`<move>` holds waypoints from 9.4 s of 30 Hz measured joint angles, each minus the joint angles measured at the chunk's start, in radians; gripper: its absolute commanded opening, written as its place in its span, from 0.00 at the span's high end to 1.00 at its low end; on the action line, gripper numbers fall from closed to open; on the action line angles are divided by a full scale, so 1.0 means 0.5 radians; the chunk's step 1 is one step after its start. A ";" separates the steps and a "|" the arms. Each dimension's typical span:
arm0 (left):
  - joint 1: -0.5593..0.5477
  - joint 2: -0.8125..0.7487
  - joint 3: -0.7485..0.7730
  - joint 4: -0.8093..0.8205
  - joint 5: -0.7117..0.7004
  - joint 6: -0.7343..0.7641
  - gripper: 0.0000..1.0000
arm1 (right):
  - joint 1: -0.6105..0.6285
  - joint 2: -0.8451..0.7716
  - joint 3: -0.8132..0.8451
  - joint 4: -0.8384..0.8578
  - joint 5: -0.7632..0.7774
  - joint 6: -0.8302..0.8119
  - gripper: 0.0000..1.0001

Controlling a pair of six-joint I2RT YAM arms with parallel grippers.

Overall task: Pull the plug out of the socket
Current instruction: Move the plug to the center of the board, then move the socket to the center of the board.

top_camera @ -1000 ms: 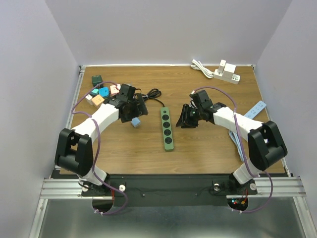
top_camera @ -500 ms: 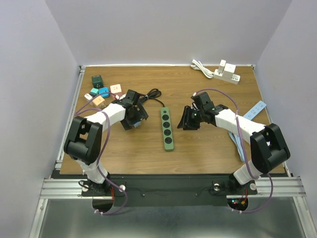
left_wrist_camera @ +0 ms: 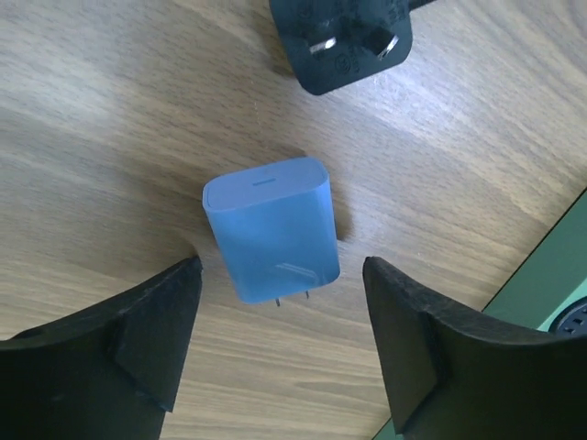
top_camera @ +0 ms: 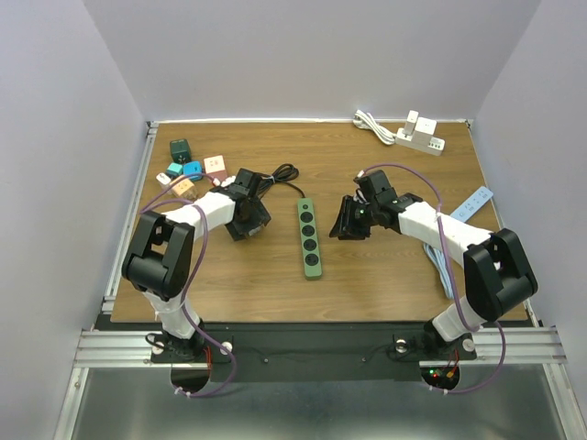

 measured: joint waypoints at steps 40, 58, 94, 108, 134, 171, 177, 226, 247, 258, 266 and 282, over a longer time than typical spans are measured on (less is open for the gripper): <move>0.913 0.153 0.709 -0.169 0.126 0.610 0.15 | 0.208 0.351 0.531 -0.117 0.237 -0.253 0.15; 0.890 -0.552 0.371 -0.169 0.537 0.735 0.10 | 0.542 0.895 1.022 -0.471 1.006 -0.329 0.10; 0.698 -0.440 0.306 -0.123 0.759 0.768 0.10 | -1.169 0.395 0.134 -0.183 1.013 0.262 0.99; 0.690 -0.378 0.307 -0.112 0.808 0.827 0.08 | -1.585 0.324 0.039 -0.034 0.712 0.074 0.19; 0.690 -1.304 0.288 0.590 0.534 1.030 0.02 | -1.460 -0.664 0.174 -0.024 -0.317 -0.352 0.00; 0.665 -0.903 0.347 0.619 1.008 0.855 0.03 | -1.433 0.425 1.337 -0.068 0.546 -0.396 0.00; 0.665 -0.790 0.346 0.657 0.963 0.806 0.04 | -1.428 1.028 1.866 -0.074 0.670 -0.514 0.02; 0.665 -0.399 0.156 0.874 1.082 0.750 0.07 | -1.119 1.929 2.739 0.048 1.130 -1.038 0.47; 0.665 -0.392 0.190 0.896 1.096 0.712 0.08 | -1.118 1.913 2.593 0.018 1.167 -1.062 0.51; 0.665 -0.406 0.190 0.850 1.061 0.720 0.08 | -1.118 1.902 2.569 0.028 1.015 -1.052 1.00; 0.665 -0.408 0.191 0.842 1.045 0.719 0.08 | -1.097 1.540 2.066 0.050 0.474 -1.061 1.00; 0.665 -0.311 0.192 0.842 1.067 0.712 0.13 | -0.072 0.910 1.047 0.262 0.410 -1.334 1.00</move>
